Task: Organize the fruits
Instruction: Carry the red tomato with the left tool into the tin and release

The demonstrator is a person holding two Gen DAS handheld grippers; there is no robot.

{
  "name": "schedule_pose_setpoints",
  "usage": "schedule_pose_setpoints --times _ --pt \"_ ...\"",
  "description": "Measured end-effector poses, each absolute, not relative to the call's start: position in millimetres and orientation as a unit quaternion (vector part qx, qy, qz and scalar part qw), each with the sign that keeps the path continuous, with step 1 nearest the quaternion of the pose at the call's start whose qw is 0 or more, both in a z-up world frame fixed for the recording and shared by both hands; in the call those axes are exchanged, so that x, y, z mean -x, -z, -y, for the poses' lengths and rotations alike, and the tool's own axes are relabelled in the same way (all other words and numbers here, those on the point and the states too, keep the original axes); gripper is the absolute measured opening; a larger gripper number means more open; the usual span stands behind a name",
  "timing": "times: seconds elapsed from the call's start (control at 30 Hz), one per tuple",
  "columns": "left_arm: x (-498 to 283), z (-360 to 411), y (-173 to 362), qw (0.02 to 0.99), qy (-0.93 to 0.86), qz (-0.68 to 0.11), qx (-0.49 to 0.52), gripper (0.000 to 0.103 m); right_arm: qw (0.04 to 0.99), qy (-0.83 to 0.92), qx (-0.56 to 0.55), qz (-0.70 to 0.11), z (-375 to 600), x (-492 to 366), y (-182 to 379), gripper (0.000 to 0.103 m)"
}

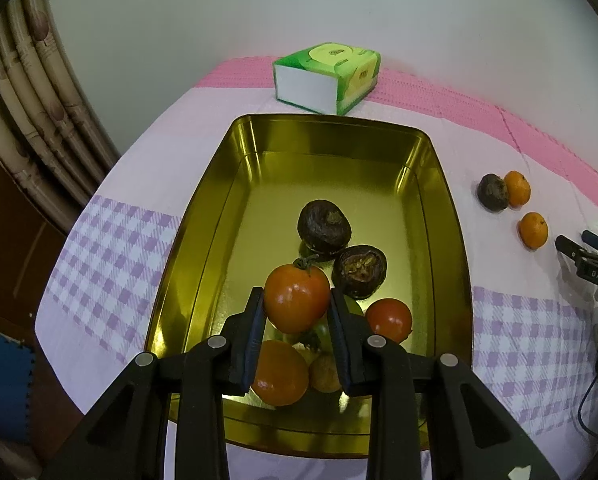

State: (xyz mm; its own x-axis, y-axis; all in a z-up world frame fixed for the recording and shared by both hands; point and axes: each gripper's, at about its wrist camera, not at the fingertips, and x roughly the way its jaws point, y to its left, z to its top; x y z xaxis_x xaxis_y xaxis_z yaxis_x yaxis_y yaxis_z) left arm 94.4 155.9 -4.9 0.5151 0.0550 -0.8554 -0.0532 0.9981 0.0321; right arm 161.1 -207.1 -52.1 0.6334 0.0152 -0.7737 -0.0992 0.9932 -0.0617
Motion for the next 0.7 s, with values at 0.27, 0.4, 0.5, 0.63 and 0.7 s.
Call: schedule_pose_setpoints --times 0.27,0.4,0.5,0.63,0.7 --pt "-92.9 -156.8 7.3 0.872 -0.028 -0.488 0.005 0.027 0.897 -0.043 0.056 -0.437 204.7 -161.0 51.8 0.103" --pt "-92.7 -157.2 7.9 0.873 -0.027 -0.487 0.006 0.028 0.892 -0.066 0.070 -0.442 194.4 -153.0 52.8 0.103" --pt "-92.3 -157.6 7.9 0.873 -0.027 -0.486 0.006 0.028 0.889 -0.078 0.077 -0.445 184.7 -147.4 52.7 0.103" --pt "-92.9 -158.6 8.1 0.873 -0.030 -0.486 0.008 0.029 0.888 -0.078 0.078 -0.446 174.2 -141.3 53.2 0.103" --pt "-93.7 -159.3 8.4 0.873 -0.028 -0.487 0.012 0.029 0.887 -0.084 0.083 -0.446 166.3 -137.8 53.3 0.103"
